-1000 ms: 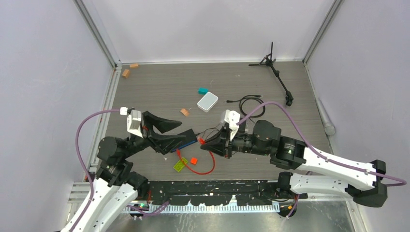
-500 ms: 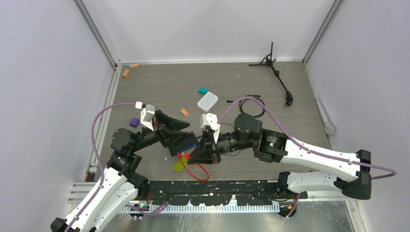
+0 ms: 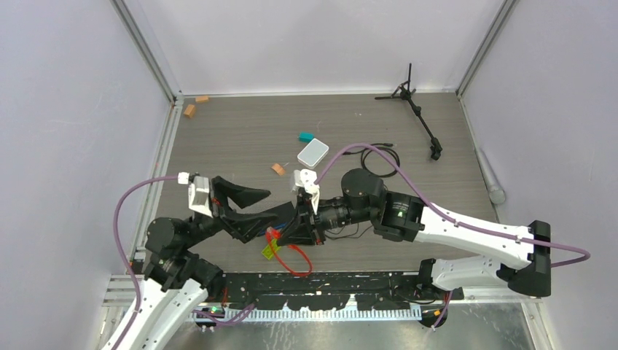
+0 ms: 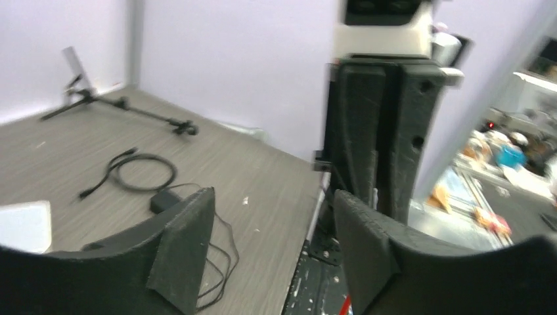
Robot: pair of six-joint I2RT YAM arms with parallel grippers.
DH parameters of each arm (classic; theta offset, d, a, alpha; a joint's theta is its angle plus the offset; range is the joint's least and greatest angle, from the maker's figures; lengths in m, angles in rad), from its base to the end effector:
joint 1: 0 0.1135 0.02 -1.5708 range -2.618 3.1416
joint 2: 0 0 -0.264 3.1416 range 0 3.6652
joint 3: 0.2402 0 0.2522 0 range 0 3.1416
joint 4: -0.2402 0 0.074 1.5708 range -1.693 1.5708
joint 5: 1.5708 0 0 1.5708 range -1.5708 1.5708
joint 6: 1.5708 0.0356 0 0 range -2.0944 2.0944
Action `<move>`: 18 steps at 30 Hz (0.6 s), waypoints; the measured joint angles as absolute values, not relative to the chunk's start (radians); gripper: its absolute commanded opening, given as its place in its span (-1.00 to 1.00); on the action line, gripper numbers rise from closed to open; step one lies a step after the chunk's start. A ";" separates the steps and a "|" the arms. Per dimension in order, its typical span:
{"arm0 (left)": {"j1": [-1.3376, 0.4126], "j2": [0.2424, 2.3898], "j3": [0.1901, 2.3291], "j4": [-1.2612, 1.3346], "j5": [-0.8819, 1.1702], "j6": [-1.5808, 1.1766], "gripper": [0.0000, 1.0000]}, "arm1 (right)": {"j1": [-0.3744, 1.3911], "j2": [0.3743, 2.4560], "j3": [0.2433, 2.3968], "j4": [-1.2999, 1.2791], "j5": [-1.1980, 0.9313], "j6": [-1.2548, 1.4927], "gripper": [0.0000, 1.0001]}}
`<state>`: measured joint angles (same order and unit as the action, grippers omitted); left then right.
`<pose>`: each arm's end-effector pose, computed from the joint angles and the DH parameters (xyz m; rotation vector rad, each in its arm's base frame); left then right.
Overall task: Insert the plug into the switch port
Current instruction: Pick up the connector from the center of the board.
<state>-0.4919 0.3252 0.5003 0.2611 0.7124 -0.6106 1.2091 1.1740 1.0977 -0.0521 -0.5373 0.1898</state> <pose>0.0702 -0.0640 0.3422 0.6176 1.2183 -1.3435 0.0787 0.2595 0.3847 -1.3058 1.4098 1.4506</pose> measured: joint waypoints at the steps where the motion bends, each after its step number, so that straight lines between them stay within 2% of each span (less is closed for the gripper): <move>1: -0.492 0.308 0.511 0.201 0.662 -0.598 0.59 | 1.209 1.168 1.100 -0.078 -0.509 0.178 -0.99; 4: -0.492 0.262 0.568 -0.011 0.460 -0.585 0.73 | 1.209 1.127 1.092 -0.132 -0.384 0.137 -0.99; 7: -0.492 0.236 0.631 -0.166 0.271 -0.571 0.74 | 1.210 1.075 1.065 -0.149 -0.209 0.089 -0.99; 10: -0.492 0.234 0.679 -0.221 0.172 -0.555 0.74 | 1.219 1.087 1.071 -0.167 -0.002 0.009 -0.99; 14: -0.492 0.239 0.678 -0.189 0.155 -0.551 0.66 | 1.254 1.140 1.060 -0.162 0.235 -0.080 -0.99; 18: -0.492 0.311 0.649 -0.082 0.221 -0.591 0.61 | 1.291 1.145 1.019 -0.126 0.368 -0.126 -0.99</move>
